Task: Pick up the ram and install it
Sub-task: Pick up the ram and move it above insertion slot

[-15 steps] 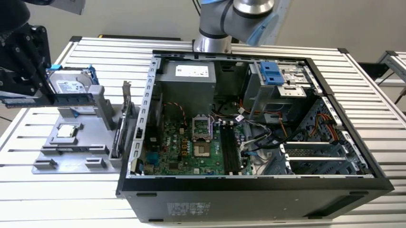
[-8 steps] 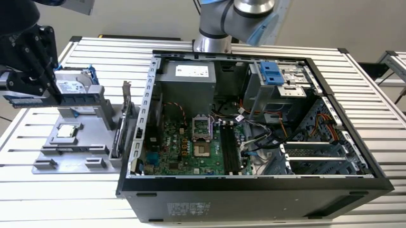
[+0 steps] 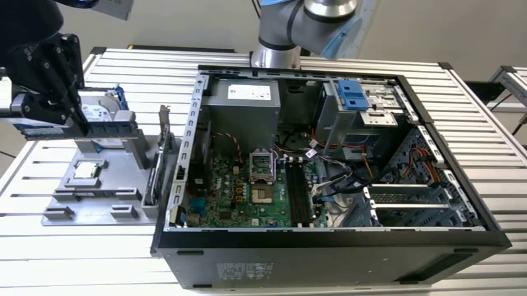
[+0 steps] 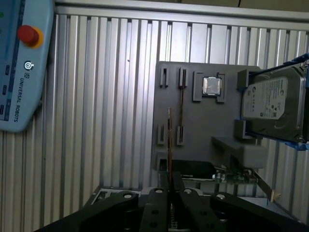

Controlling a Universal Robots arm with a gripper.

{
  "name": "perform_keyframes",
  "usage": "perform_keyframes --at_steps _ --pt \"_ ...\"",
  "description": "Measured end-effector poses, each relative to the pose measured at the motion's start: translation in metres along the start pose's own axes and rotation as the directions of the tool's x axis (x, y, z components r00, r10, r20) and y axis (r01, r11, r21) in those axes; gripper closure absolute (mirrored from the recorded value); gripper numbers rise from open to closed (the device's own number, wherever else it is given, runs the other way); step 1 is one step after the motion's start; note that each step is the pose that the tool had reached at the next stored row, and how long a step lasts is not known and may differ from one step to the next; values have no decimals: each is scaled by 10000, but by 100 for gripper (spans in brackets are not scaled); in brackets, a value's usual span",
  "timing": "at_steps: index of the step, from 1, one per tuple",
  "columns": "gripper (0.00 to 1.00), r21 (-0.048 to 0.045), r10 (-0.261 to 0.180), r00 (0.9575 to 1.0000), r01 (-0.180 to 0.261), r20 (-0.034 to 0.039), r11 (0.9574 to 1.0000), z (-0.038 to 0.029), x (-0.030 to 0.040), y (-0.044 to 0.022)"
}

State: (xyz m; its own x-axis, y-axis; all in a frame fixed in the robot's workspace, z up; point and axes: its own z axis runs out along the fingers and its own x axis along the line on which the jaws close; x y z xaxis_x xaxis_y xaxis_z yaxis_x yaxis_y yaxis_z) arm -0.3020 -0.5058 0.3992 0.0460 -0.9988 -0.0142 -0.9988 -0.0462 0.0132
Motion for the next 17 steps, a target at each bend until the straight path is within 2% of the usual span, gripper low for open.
perform_keyframes --at_steps 17 --pt "100 0 0 10000 0 0 10000 -2 7 -159"
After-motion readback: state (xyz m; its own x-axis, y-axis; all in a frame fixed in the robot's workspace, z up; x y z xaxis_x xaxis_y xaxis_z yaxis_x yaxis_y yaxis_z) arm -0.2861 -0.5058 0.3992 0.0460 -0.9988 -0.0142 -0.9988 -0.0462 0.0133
